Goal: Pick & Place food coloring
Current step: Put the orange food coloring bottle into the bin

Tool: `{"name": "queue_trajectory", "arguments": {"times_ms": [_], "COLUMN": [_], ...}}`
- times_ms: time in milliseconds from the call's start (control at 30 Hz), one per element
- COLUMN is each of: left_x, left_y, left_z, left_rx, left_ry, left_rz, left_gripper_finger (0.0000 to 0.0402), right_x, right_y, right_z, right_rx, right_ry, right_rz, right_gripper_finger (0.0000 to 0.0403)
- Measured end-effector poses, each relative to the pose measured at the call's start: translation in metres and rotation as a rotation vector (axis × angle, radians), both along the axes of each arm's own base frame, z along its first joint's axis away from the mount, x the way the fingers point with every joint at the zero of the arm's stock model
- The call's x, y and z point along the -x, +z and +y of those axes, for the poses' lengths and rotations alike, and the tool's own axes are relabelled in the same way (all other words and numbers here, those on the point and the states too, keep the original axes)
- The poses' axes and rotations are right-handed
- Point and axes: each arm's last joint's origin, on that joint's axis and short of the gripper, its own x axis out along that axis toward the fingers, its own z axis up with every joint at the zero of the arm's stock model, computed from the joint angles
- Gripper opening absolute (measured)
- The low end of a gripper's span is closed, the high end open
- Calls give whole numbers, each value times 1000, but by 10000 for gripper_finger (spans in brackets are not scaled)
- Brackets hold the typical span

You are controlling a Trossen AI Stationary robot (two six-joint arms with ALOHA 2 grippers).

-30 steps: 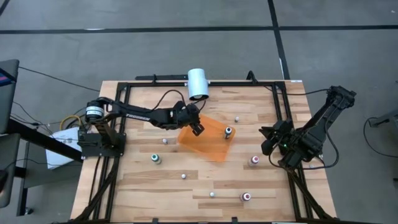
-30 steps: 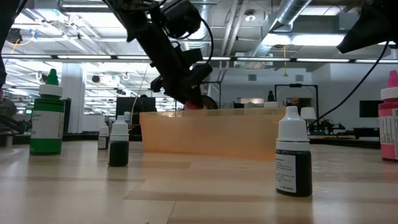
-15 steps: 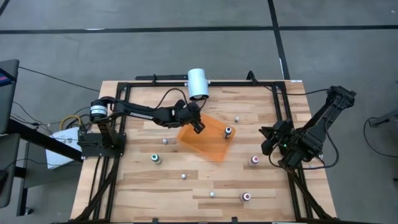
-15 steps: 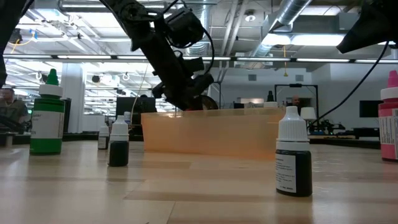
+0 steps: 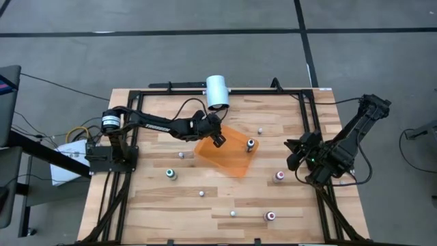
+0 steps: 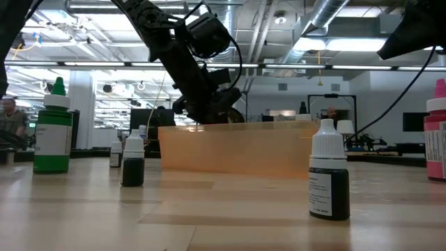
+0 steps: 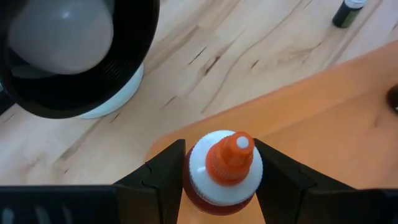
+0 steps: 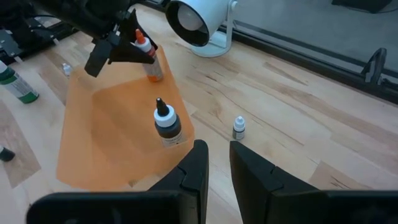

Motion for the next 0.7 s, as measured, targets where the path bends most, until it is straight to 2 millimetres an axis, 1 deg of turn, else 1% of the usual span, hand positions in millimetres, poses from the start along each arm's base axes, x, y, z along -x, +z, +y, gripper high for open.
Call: {"name": "queue_trajectory", "arguments": {"times_ms": [500,600,700], "left_x": [0,0,0], "left_y": [0,0,0], "left_z": [0,0,0], "left_rx": [-6,-6,-8], "left_ry": [-9,-10,-9], "left_rz": [9,9,7], "left_gripper_finger": [157,167,188], "right_x": [0,0,-1], "right_y": [0,0,0], "right_z": [0,0,1], "right_rx": [-3,-5,-8], "right_ry": [0,0,0], "right_rz": [-3,-4,-6], "right_gripper_finger": [56,56,56]}}
